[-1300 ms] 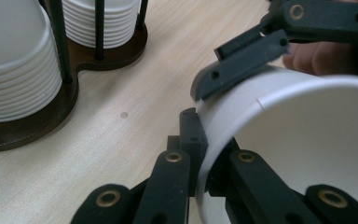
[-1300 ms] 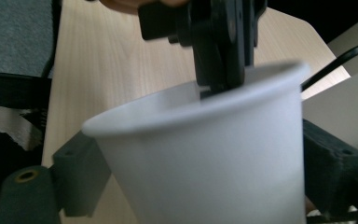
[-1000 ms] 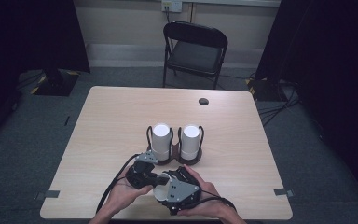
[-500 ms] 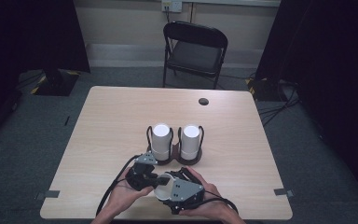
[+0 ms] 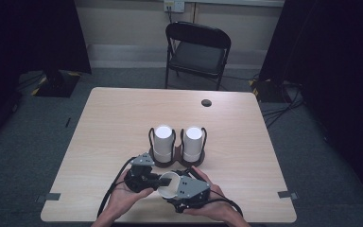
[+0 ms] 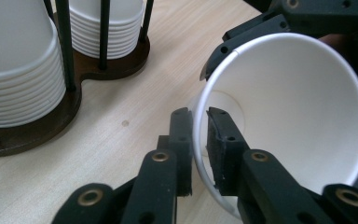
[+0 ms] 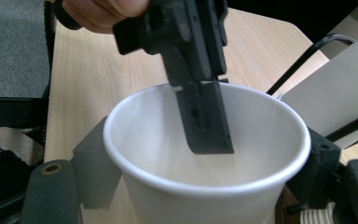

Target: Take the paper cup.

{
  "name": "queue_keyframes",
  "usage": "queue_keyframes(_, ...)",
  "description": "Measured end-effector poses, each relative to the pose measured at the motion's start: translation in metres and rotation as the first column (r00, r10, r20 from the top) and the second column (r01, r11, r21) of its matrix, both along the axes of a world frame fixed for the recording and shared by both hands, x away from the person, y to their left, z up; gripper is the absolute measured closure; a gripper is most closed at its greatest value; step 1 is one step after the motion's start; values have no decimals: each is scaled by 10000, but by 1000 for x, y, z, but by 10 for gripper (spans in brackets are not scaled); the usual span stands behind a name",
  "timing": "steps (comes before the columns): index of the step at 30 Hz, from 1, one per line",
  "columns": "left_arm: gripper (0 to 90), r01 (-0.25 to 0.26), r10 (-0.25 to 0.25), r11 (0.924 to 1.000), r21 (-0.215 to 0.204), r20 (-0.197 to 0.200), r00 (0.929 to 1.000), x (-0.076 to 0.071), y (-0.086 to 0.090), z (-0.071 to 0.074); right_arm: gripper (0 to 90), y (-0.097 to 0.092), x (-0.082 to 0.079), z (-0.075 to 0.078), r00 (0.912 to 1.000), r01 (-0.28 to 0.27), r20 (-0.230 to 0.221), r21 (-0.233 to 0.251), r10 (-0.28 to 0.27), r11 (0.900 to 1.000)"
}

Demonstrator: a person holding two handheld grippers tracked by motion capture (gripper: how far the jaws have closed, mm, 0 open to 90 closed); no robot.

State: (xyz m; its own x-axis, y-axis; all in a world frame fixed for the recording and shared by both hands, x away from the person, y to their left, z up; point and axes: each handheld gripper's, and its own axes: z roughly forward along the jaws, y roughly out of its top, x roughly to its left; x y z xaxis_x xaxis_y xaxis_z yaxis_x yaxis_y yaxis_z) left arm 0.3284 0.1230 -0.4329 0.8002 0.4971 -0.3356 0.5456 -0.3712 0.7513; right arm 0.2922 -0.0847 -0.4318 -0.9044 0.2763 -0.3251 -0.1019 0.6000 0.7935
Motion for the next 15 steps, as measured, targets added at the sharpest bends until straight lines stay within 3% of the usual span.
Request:
queue_keyframes(10, 757, -1, 29, 9988, -480, 564, 9984, -1, 6, 0, 245, -4, 4, 0, 9996, 255, -116, 156, -253, 9996)
queue_keyframes(15, 734, -163, 207, 9972, -725, 608, 9979, 0, 14, 0, 245, -10, 10, -4, 9980, 570, -277, 95, -567, 9983)
